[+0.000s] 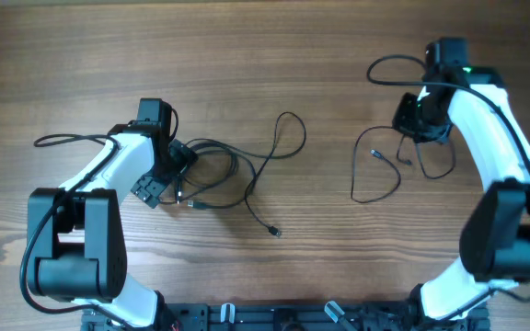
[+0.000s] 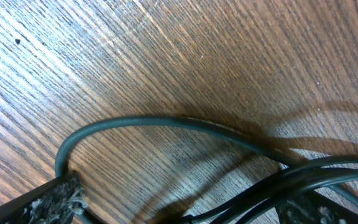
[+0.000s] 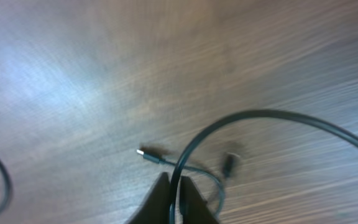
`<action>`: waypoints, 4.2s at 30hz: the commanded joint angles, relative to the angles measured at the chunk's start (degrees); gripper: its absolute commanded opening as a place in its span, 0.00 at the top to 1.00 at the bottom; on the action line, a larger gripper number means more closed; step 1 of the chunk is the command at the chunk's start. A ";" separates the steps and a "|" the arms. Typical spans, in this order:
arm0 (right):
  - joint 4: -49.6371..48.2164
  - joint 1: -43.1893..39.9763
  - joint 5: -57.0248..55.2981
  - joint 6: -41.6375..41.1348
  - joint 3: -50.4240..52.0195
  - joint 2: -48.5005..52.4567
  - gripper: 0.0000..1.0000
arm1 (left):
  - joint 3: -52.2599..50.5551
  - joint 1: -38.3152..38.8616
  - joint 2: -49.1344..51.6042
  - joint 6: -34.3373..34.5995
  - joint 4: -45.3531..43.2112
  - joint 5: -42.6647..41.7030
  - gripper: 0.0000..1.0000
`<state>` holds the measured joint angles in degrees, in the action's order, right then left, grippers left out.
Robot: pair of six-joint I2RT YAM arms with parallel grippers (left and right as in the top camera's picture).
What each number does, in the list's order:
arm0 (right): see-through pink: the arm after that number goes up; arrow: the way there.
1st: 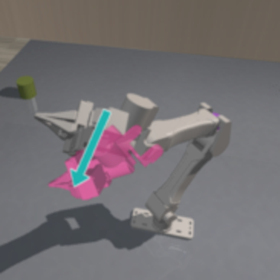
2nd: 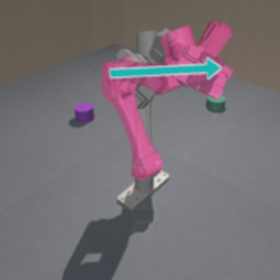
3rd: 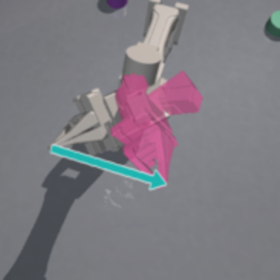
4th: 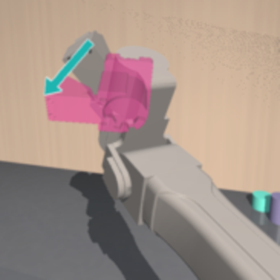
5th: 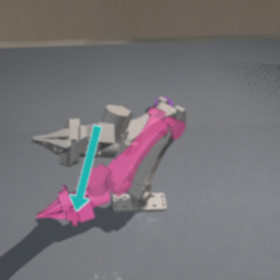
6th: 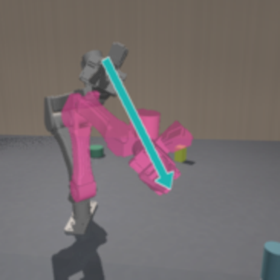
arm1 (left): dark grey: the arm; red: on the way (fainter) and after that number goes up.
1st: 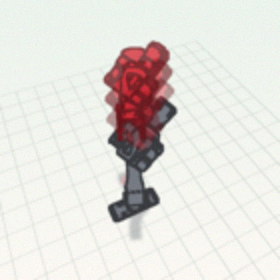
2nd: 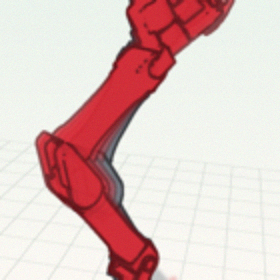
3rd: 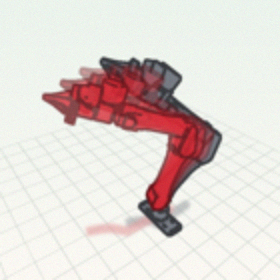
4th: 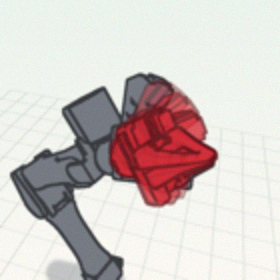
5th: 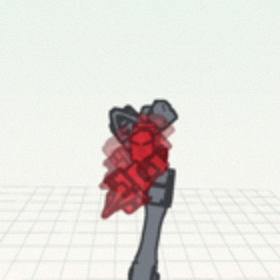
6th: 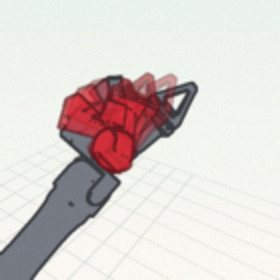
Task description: Untangle cables
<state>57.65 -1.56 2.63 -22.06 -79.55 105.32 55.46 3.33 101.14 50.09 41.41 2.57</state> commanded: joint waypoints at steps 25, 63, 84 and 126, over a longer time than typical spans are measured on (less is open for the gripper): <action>3.30 2.89 -1.33 13.40 -4.09 -1.38 0.00 | -2.32 0.31 3.23 0.15 -2.25 -1.68 0.00; -37.07 4.92 3.82 15.69 30.69 -0.76 0.96 | -0.59 -1.31 -28.15 -7.89 6.99 -9.16 0.00; -24.26 -0.22 -9.03 14.16 13.64 -21.05 0.96 | -0.66 -1.31 -65.16 -7.87 20.00 -2.12 0.00; -53.90 -46.29 -4.66 15.02 11.91 3.08 0.95 | -0.70 -1.31 -67.34 -7.87 22.80 -0.74 0.00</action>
<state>4.60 -48.07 -9.39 -6.20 -66.59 103.79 54.81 2.24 33.85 43.53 64.29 1.02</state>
